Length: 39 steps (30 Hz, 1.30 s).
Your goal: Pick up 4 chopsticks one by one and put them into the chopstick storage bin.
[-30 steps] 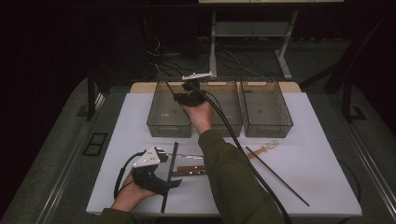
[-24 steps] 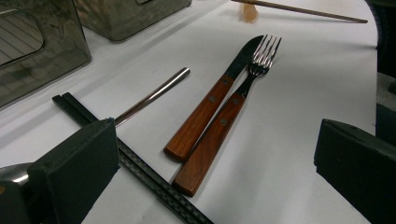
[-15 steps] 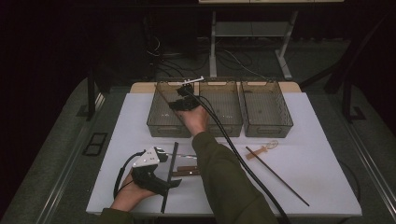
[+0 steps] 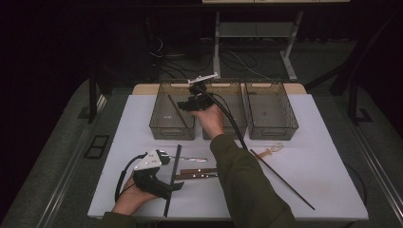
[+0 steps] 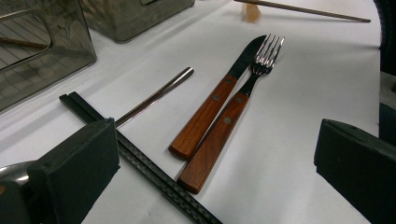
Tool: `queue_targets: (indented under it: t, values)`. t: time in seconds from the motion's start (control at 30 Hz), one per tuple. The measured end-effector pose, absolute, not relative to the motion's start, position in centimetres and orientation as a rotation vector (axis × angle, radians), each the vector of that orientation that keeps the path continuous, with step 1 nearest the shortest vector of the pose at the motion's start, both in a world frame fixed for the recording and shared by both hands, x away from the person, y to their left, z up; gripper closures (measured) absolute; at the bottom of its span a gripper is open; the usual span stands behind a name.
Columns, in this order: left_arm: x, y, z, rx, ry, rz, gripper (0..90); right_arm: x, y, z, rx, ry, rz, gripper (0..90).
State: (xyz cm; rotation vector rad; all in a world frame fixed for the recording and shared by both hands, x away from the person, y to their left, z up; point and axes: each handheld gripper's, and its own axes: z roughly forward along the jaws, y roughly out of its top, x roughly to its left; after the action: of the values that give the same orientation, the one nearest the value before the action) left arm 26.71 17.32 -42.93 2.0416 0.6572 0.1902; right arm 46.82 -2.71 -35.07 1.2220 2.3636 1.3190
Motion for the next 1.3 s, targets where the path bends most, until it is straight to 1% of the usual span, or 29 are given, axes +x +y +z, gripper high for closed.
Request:
queue_targets:
  t: [0.03, 0.2, 0.27, 0.6, 0.63, 1.3]
  values:
    - [26.7, 17.3, -42.9, 2.042, 0.658, 0.189, 0.0, 46.4, -3.6, -34.7, 1.207, 2.365, 1.326, 42.9]
    - [26.7, 17.3, -43.0, 2.045, 0.656, 0.193, 0.0, 45.6, -5.1, -34.2, 1.17, 2.377, 1.317, 39.9]
    - [26.7, 17.3, -43.0, 2.046, 0.655, 0.193, 0.0, 44.9, -6.4, -33.9, 1.149, 2.387, 1.303, 37.6]
    - [26.7, 17.2, -43.1, 2.042, 0.661, 0.188, 0.0, 43.1, -9.4, -33.2, 1.099, 2.38, 1.29, 32.6]
    - [26.7, 17.2, -43.1, 2.039, 0.661, 0.189, 0.0, 42.8, -10.0, -33.1, 1.094, 2.378, 1.284, 31.0]
    - [26.7, 17.4, -43.1, 2.036, 0.675, 0.19, 0.0, 39.5, -15.9, -33.5, 1.021, 2.401, 1.236, 25.2]
